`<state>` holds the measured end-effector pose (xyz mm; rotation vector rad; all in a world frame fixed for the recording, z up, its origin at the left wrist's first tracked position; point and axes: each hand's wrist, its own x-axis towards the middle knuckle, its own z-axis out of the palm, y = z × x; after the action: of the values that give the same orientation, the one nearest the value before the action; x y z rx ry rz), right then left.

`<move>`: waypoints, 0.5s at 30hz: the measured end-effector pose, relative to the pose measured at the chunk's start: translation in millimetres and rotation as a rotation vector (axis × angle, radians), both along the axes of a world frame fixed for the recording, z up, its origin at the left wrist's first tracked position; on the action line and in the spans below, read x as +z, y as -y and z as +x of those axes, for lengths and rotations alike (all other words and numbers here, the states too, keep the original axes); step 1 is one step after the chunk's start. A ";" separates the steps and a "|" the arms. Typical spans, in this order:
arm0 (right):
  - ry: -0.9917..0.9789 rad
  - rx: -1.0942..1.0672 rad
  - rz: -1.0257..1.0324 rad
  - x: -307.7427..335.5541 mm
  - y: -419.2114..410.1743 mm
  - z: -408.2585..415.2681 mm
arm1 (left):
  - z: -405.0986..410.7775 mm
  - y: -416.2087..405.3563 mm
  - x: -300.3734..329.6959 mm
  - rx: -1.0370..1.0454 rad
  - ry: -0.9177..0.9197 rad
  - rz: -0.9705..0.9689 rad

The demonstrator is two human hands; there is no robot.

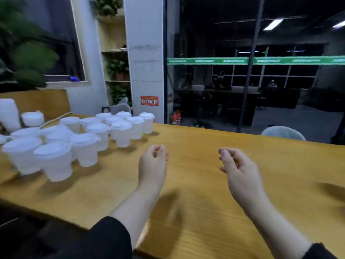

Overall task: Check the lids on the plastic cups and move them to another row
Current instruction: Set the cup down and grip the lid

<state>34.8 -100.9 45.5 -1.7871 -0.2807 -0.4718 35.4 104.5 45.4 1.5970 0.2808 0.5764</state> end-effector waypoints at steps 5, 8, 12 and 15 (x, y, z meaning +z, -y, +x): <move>-0.060 0.168 0.031 -21.1 -115.8 73.5 | 35.2 -94.8 -22.7 0.237 -0.009 0.003; -0.089 0.230 0.034 -40.8 -170.2 116.7 | 66.4 -130.5 -30.0 0.316 -0.032 -0.015; -0.148 0.299 0.036 -53.7 -235.5 168.9 | 120.3 -161.6 -45.4 0.333 -0.091 0.040; -0.159 0.344 0.038 -57.7 -276.4 205.7 | 156.3 -179.2 -56.5 0.346 -0.050 0.067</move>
<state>240.6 175.5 -12.1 -1.6849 -0.4540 -0.0893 191.6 283.7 -11.1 1.6397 0.5886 0.8180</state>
